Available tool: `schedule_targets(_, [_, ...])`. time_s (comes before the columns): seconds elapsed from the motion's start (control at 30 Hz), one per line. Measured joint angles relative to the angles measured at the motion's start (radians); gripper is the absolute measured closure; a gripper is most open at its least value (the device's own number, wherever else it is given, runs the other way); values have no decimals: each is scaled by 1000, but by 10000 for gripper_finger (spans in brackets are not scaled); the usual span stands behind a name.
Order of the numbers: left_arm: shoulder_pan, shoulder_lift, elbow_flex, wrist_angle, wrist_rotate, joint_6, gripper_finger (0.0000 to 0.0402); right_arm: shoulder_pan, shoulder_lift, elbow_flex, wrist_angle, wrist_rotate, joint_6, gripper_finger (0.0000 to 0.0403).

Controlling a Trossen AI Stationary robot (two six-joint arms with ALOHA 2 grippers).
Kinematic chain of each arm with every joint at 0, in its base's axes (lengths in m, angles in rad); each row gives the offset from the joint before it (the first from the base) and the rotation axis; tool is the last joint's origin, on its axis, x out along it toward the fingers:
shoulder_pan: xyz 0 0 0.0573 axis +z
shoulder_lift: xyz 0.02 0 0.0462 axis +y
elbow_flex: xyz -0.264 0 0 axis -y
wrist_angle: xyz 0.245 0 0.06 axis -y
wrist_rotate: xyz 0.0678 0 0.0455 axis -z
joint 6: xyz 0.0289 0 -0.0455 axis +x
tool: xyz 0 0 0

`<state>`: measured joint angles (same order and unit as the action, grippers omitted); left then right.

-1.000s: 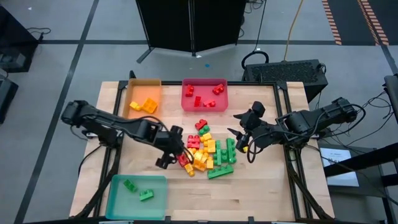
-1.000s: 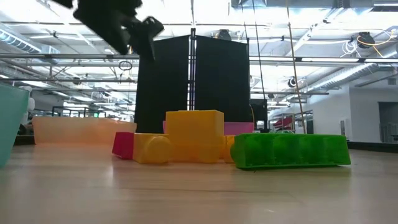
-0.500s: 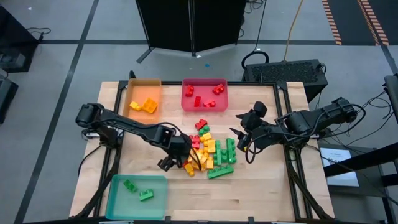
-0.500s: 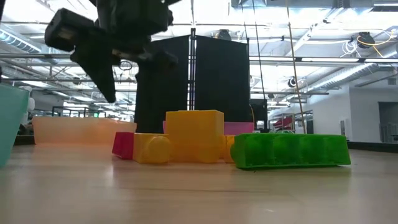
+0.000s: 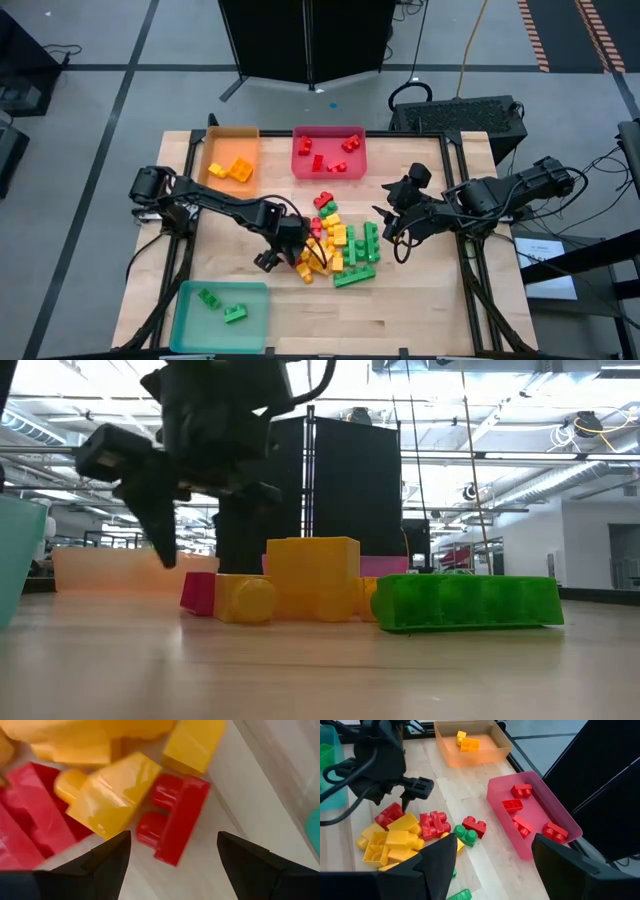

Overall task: Sort blocks
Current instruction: Put the red game piece into the red bin

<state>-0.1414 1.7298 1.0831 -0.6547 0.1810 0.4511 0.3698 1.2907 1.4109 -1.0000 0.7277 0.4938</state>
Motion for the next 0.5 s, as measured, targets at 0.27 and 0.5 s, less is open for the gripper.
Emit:
schedule_targets(0.27, [2, -1, -74, 186, -14, 1, 105, -13, 0, 0, 0, 0, -4, 154])
schedule_targets(0.5, [4, 4, -137, 297, -5, 5, 105, -32, 0, 0, 0, 1, -4, 154])
